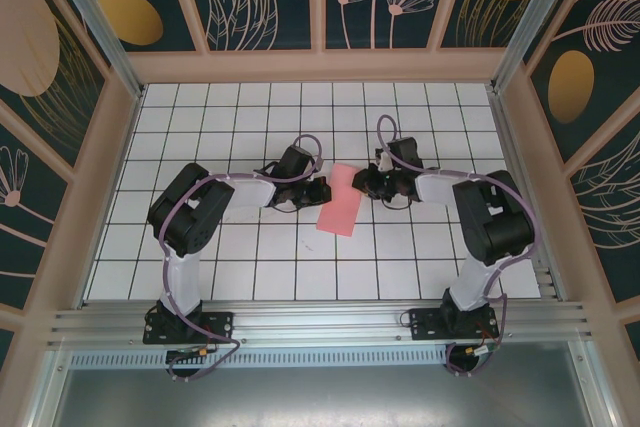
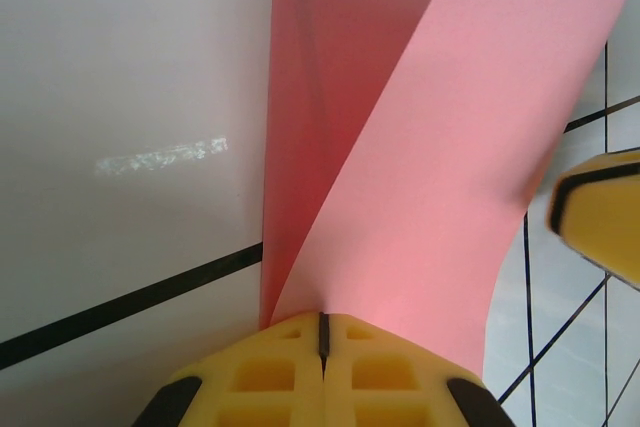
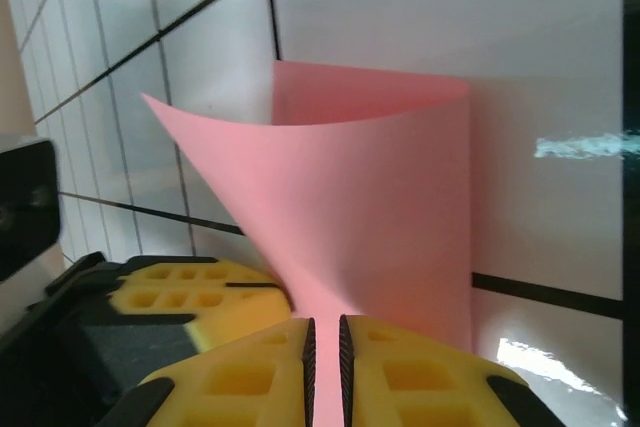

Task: Fold a paper plane with a square sheet of paper (pick it up from the middle)
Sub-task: Fold the square sheet of paper in half at the center of the table.

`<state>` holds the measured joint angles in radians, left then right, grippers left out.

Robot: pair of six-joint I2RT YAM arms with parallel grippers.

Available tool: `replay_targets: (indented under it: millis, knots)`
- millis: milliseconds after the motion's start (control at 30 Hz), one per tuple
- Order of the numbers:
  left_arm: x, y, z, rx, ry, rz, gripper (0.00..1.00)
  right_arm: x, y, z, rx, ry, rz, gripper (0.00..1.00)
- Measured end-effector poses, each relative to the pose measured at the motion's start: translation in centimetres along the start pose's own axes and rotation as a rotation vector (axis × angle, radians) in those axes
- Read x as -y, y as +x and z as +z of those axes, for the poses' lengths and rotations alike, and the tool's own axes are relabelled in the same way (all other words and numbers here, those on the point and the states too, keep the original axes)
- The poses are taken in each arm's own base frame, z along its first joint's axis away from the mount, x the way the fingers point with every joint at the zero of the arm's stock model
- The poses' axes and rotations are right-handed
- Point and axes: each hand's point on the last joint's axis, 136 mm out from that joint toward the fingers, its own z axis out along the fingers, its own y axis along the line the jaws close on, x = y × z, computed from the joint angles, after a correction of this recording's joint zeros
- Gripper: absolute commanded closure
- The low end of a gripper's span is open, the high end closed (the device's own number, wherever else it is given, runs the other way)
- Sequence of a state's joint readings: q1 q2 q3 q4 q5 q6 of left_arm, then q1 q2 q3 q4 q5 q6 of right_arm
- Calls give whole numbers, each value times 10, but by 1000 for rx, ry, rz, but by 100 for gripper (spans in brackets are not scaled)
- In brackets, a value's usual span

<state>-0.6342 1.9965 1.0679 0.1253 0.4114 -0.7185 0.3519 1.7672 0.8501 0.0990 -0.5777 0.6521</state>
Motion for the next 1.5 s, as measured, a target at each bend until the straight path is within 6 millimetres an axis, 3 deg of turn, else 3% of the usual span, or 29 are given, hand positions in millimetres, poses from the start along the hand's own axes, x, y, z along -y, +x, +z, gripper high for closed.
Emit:
replay_targets:
  millis: [133,333,467,700,967,1300,1500]
  knots:
    - [0,0,0,-1,-1,1,93,20,6,12,-37,33,39,83]
    - [0,0,0,-1,-1,5,93,20,4,11,-35,33,43,82]
    - [0,0,0,-1,-1,5,93,12,-2,6,-33,35,26,82]
    - [0,0,0,-1,-1,8,93,-11,-33,0,21,7,-28,83]
    - [0,0,0,-1,0,8,93,23,-28,18,-10,84,30,83]
    - [0,0,0,-1,0,8,93,23,-31,13,-3,86,37,83]
    - [0,0,0,-1,0,8,93,17,-53,4,37,77,40,83]
